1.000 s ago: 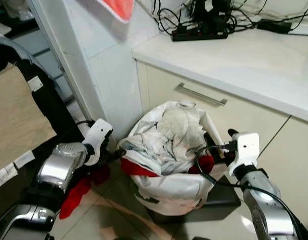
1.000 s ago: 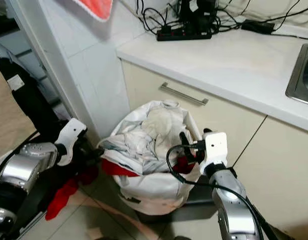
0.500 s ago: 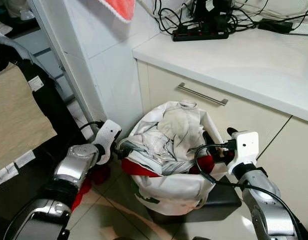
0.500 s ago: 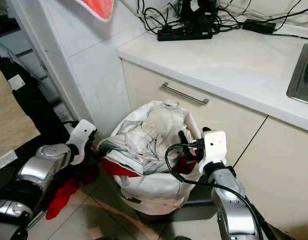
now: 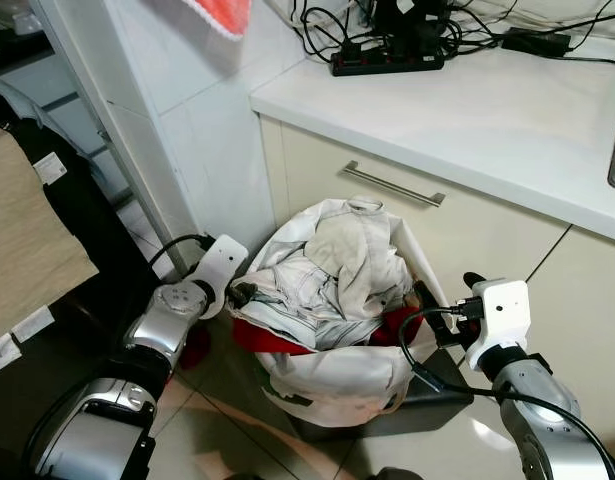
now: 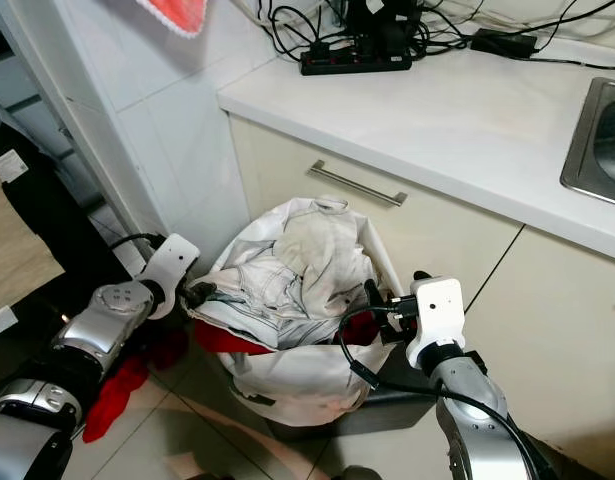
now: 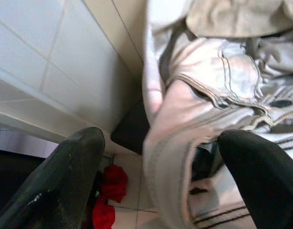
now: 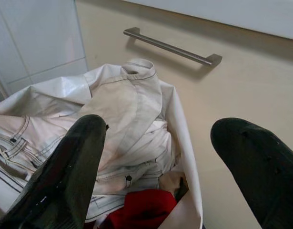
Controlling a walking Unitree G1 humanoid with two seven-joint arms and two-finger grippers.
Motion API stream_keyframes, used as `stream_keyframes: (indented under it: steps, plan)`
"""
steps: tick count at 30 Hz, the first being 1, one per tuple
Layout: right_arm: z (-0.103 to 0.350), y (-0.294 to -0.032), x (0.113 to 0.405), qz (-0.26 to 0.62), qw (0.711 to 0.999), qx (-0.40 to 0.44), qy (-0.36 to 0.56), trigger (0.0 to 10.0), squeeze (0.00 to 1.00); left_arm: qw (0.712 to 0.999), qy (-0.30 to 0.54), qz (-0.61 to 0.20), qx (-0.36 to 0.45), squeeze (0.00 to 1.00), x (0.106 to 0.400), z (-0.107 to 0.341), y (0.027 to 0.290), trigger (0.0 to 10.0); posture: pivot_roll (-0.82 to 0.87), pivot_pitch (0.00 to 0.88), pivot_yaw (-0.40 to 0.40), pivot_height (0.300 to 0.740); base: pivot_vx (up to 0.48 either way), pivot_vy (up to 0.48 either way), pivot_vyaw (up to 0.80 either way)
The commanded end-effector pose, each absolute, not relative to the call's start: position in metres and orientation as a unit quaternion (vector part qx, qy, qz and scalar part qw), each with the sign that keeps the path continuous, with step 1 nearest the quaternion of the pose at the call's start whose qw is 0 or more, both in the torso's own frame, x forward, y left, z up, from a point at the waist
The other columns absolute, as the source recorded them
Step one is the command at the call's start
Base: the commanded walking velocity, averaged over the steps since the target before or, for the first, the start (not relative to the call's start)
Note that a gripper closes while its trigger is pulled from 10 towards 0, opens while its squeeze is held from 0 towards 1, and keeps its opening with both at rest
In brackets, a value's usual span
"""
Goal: Clothes washing
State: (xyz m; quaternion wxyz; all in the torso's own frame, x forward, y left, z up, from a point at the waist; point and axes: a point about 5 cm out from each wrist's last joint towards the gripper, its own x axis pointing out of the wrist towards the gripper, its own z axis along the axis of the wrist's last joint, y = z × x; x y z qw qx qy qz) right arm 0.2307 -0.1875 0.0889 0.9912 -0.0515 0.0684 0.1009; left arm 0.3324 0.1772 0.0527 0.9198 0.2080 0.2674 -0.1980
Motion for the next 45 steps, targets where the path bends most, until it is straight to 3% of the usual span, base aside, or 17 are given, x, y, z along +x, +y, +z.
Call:
stream_keyframes:
  steps: [1, 8, 17, 18, 27, 45]
  plan:
    - [0.094, -0.187, 0.228, 0.102, 0.992, -0.049, 0.064, 10.0, 0.00, 0.915, 0.272, -0.200, 0.222, 0.00, 0.333, 0.051, 0.176, 10.0, -0.32, 0.092, 0.070, 0.740, 0.000, 0.000, 0.00]
    - [0.093, -0.186, 0.224, 0.104, 0.991, -0.049, 0.071, 10.0, 0.00, 0.901, 0.293, -0.200, 0.248, 0.00, 0.329, 0.041, 0.181, 10.0, -0.32, 0.104, 0.066, 0.740, 0.000, 0.000, 0.00]
    - [0.095, -0.186, 0.225, 0.107, 0.990, -0.050, 0.074, 10.0, 0.00, 0.905, 0.276, -0.200, 0.256, 0.00, 0.331, 0.039, 0.174, 10.0, -0.32, 0.102, 0.060, 0.740, 0.000, 0.000, 0.00]
    - [0.095, -0.186, 0.226, 0.108, 0.990, -0.051, 0.073, 10.0, 0.00, 0.904, 0.273, -0.206, 0.255, 0.00, 0.330, 0.038, 0.171, 0.0, -0.32, 0.103, 0.058, 0.740, 0.000, 0.000, 0.00]
    - [0.095, -0.186, 0.226, 0.110, 0.990, -0.053, 0.075, 10.0, 0.00, 0.894, 0.267, -0.188, 0.305, 0.00, 0.327, 0.029, 0.164, 0.0, -0.32, 0.101, 0.058, 0.740, 0.000, 0.000, 0.00]
    - [0.096, -0.181, 0.242, 0.110, 0.991, -0.049, 0.063, 10.0, 0.00, 0.926, 0.245, -0.208, 0.195, 0.00, 0.329, 0.033, 0.142, 0.0, -0.30, 0.044, 0.069, 0.740, 0.000, 0.000, 0.00]
